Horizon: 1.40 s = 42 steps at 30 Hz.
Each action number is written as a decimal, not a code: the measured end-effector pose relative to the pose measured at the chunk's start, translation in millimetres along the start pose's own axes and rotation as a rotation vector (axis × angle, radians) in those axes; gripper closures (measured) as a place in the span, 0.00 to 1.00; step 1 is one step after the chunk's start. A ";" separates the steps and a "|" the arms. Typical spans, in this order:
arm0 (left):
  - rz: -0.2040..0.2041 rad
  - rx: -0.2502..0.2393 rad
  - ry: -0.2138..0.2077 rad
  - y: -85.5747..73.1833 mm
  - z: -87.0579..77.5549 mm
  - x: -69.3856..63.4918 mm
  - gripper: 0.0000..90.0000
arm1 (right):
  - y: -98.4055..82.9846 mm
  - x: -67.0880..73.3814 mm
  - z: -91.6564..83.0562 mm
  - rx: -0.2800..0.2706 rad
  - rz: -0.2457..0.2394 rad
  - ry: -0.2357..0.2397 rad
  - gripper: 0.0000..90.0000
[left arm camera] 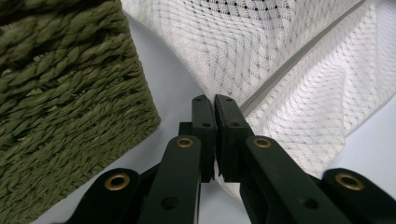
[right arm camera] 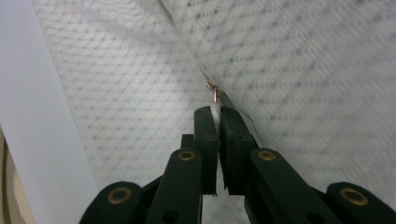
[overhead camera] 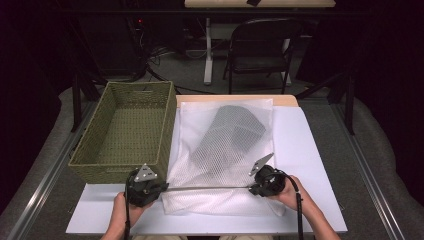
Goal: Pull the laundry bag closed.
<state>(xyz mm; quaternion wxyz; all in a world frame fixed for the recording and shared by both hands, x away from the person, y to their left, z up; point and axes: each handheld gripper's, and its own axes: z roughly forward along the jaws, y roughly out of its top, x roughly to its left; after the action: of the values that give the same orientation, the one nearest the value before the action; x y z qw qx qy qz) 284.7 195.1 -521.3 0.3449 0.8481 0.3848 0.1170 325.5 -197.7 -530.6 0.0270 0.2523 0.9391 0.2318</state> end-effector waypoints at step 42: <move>0.013 0.023 -0.009 1.9 4.5 -3.8 0.97 | -43.3 -12.8 -33.0 -0.010 0.094 -0.032 0.96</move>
<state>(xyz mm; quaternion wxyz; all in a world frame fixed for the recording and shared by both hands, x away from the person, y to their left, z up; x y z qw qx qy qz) 285.3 189.2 -523.0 0.3362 0.8551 0.3787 0.1110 311.1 -251.0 -521.4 0.0323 0.2995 0.9245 0.2337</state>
